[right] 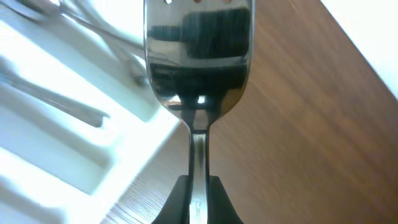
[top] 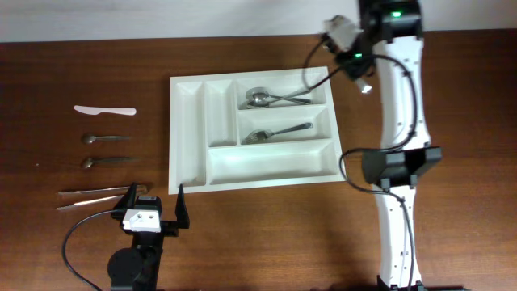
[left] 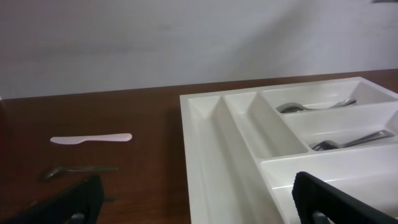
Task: Pack container
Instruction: 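Carry the fork left over the tray's upper right compartment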
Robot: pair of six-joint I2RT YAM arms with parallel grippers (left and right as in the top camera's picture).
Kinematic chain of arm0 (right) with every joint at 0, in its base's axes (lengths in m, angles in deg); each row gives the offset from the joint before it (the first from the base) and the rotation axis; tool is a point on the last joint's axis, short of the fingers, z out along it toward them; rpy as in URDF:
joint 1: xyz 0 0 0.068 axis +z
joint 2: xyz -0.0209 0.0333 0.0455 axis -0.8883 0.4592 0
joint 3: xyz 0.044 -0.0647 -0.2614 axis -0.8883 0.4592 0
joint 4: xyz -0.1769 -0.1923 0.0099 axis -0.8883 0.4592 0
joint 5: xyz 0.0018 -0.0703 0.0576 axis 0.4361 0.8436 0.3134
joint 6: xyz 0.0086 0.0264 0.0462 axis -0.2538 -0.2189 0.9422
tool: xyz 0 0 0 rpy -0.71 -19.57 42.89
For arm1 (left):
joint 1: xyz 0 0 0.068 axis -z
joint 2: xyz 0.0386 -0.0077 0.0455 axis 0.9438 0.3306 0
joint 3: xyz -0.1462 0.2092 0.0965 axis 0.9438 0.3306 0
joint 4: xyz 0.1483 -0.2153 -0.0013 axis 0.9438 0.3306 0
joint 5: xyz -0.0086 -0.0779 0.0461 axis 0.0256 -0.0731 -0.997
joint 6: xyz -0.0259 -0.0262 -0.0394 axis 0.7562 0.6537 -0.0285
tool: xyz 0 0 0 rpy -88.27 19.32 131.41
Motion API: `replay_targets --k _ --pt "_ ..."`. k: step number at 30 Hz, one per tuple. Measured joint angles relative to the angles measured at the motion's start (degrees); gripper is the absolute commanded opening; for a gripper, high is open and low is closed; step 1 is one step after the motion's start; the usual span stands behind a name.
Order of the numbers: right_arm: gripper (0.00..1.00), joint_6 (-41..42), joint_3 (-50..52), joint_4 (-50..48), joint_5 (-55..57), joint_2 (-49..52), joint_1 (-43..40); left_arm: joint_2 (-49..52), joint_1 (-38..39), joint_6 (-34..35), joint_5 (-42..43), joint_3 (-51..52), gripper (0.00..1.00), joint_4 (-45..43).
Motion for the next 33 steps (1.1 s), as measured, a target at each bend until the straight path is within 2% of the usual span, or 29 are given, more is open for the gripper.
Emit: replay_targets --k 14,25,29,33 --pt "0.04 1.62 -0.04 0.0 -0.37 0.0 12.79 0.0 0.0 0.0 0.0 0.0 0.99 0.0" --pt "0.04 0.44 -0.04 0.0 -0.7 0.0 15.54 0.0 0.0 0.0 0.0 0.0 0.99 0.0" --pt "0.04 5.38 -0.04 0.0 -2.08 0.0 15.5 0.0 0.0 0.0 0.0 0.0 0.99 0.0" --pt "0.04 14.6 -0.04 0.0 -4.11 0.0 15.5 0.0 0.0 0.0 0.0 0.0 0.99 0.0"
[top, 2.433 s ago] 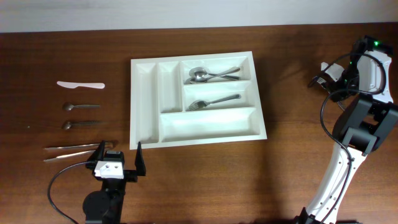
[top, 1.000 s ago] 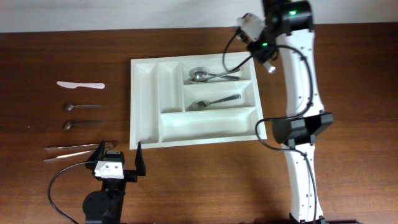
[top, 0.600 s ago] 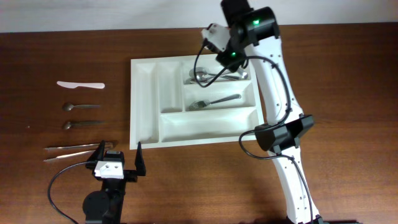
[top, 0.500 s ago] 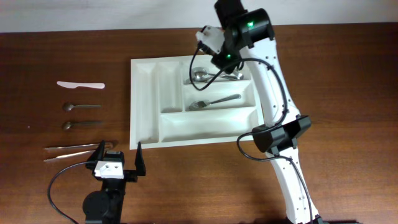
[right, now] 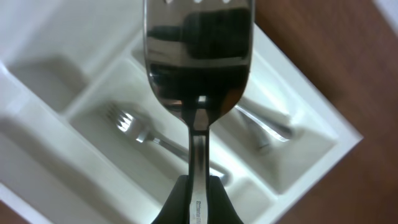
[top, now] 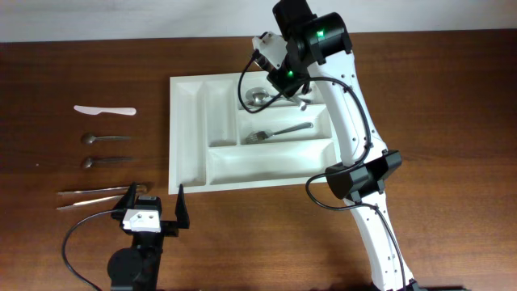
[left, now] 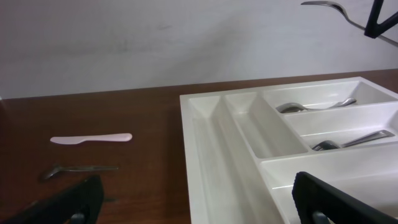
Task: Pack container
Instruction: 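Carry the fork left over the tray's upper right compartment, then lower the fork into the middle right compartment and open the gripper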
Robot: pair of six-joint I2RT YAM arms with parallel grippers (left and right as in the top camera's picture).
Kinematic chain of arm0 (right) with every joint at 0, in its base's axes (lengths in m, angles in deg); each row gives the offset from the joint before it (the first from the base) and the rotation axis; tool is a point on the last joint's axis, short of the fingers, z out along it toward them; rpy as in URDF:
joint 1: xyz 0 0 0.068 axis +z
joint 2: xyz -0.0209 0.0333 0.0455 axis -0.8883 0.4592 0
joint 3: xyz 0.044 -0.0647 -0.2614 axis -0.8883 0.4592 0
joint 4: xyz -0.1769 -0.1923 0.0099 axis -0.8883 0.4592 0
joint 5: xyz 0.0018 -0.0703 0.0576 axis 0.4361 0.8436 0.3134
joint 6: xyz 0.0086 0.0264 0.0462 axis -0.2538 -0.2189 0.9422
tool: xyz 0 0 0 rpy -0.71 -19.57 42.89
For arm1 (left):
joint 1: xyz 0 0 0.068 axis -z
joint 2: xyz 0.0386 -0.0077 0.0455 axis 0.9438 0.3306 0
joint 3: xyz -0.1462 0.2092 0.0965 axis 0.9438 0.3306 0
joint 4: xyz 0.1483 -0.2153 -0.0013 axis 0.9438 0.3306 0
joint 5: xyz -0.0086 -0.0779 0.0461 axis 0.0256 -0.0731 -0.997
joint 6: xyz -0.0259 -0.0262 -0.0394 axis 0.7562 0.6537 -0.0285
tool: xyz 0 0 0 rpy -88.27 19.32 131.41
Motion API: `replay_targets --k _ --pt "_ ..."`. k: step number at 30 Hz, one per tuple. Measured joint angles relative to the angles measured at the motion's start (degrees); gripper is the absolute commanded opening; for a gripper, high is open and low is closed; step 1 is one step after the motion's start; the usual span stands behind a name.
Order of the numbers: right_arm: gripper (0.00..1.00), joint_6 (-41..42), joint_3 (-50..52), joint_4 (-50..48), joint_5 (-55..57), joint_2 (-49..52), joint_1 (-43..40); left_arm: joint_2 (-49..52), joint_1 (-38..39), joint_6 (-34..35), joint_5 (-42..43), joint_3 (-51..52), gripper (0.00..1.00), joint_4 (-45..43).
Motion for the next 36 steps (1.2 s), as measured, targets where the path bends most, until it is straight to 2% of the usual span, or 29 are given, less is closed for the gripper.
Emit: replay_targets --k 11,19,25,30,36 --pt "0.04 39.98 0.0 -2.91 -2.08 0.0 0.0 0.0 0.0 0.0 0.0 0.0 0.99 0.0" --pt "0.04 78.01 0.0 -5.05 -2.16 0.0 0.0 0.0 0.0 0.0 0.0 0.0 0.99 0.0" --pt "0.04 101.09 0.0 -5.09 -0.37 0.0 -0.04 0.0 0.0 0.0 0.0 0.0 0.99 0.0" --pt "0.04 115.19 0.0 -3.19 1.49 0.0 -0.46 0.0 0.0 0.0 0.0 0.0 0.99 0.0" --pt "0.04 125.52 0.0 0.0 1.97 0.0 -0.94 0.0 0.0 0.0 0.0 0.0 0.99 0.0"
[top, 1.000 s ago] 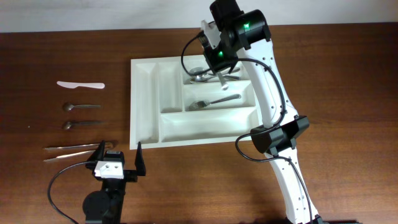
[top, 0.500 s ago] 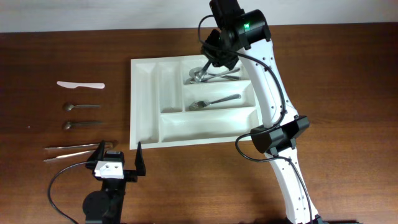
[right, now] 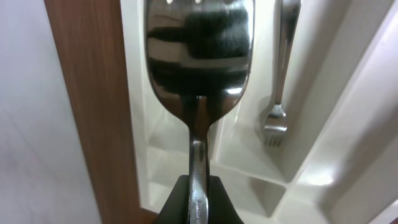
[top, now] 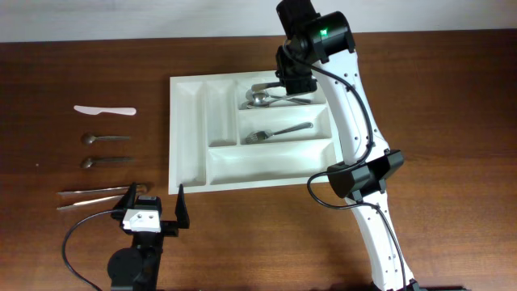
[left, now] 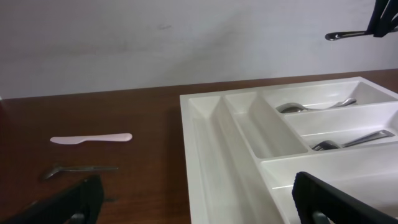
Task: Pack container
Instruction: 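Lower the fork into the middle right compartment and open the gripper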
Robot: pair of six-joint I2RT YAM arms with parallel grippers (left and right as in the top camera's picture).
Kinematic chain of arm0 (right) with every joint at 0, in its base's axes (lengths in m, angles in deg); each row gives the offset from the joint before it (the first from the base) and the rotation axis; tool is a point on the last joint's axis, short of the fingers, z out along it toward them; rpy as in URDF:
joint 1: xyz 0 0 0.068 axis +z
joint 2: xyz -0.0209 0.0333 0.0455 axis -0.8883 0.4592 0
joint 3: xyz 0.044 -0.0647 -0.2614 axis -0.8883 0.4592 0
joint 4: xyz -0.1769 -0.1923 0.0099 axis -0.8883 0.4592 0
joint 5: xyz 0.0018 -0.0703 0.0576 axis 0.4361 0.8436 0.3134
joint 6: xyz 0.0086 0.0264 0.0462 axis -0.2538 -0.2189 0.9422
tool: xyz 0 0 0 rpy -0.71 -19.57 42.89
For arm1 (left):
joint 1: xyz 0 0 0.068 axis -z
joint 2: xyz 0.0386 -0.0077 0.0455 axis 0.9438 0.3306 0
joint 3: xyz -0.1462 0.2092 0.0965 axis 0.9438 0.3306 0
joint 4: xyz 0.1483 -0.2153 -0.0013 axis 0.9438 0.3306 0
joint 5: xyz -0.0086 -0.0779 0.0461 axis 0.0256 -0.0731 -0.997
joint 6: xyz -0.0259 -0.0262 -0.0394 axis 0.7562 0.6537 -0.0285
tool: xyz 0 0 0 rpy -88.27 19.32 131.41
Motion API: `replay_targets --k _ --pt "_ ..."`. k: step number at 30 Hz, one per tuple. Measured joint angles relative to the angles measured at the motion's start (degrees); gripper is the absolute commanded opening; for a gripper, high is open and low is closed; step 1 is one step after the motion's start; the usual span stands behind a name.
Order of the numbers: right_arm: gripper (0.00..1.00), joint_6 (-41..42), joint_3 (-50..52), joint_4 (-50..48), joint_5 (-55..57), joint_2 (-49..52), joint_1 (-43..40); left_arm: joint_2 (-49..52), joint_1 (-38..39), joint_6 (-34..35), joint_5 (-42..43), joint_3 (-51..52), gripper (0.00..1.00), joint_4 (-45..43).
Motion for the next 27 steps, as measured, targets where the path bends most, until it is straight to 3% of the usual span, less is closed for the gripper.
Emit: replay_targets --k 9,27 --pt "0.04 6.1 1.73 -0.02 -0.04 -0.02 0.11 0.0 0.0 0.0 0.0 0.0 0.99 0.0" --pt "0.04 2.86 15.78 0.0 -1.92 -0.02 1.01 0.0 0.0 0.0 0.0 0.0 0.99 0.0"
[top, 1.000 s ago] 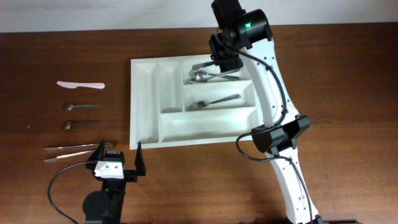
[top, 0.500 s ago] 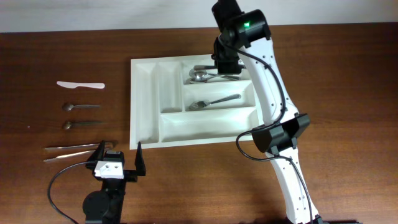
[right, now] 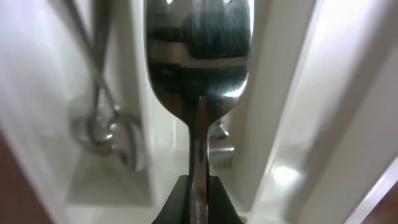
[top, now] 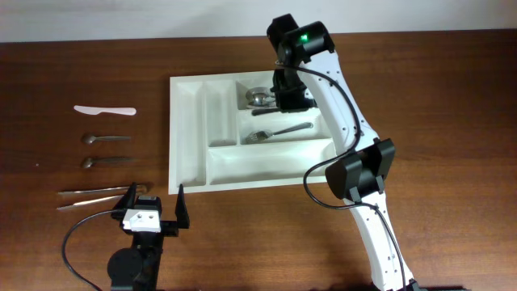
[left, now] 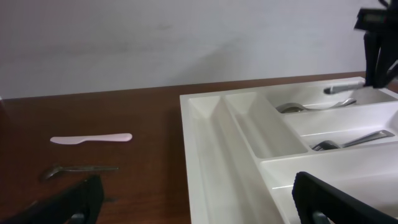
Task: Pack container
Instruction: 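Lower the fork into the middle right compartment and open the gripper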
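My right gripper [top: 287, 95] [right: 198, 186] is shut on the handle of a metal fork [right: 198, 56], held low inside the white cutlery tray [top: 187, 133]. The fork hangs over the divider between the top compartment with a spoon [right: 106, 134] and the middle compartment with a fork [top: 279, 131] [right: 221, 146]. In the left wrist view the right gripper [left: 376, 50] stands over the tray's far compartments [left: 211, 143]. My left gripper [top: 153, 207] [left: 199, 202] rests open near the front table edge, left of the tray.
On the dark wooden table left of the tray lie a white plastic knife [top: 105, 110] [left: 90, 138], two small spoons [top: 105, 139] [top: 103, 162] and two long thin metal pieces [top: 95, 196]. The right arm's base [top: 363, 174] stands right of the tray.
My right gripper has moved down with the fork, from above the tray's back edge into the tray near the spoon compartment. The left arm has not moved.
My right gripper first held the fork off the tray's back right corner. It then held it above the tray's upper compartments, then over the tray's back part, and now low inside the tray. The left gripper stayed open and still throughout.
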Robot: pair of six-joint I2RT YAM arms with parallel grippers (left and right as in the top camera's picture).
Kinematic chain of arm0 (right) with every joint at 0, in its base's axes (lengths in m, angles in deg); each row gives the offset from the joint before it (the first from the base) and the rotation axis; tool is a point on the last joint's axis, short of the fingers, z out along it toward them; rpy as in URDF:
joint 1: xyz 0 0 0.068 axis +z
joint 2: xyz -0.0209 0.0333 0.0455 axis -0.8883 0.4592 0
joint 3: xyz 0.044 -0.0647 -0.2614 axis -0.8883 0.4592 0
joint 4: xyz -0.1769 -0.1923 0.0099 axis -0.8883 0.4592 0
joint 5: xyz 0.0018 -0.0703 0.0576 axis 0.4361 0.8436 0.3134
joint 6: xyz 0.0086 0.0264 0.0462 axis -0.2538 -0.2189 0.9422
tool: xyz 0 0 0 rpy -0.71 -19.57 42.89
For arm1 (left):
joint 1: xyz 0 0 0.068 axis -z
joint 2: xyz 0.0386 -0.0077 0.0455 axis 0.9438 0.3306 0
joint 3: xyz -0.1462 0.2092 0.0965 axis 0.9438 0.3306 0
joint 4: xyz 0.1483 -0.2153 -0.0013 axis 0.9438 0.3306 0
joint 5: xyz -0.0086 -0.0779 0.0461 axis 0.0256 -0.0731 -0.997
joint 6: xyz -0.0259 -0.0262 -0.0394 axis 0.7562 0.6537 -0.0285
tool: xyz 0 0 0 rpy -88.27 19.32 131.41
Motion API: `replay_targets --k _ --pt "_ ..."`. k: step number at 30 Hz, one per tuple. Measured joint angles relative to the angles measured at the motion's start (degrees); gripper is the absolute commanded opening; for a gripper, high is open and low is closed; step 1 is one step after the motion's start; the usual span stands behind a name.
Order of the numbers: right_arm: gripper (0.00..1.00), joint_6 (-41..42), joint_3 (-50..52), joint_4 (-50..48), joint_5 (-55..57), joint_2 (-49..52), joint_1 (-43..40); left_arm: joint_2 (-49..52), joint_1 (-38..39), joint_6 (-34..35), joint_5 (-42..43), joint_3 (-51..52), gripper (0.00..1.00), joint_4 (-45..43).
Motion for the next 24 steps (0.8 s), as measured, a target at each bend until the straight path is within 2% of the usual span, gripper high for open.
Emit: replay_targets --k 24 --pt "0.08 -0.2 5.55 -0.31 2.29 0.0 0.04 0.0 0.0 0.0 0.0 0.0 0.99 0.0"
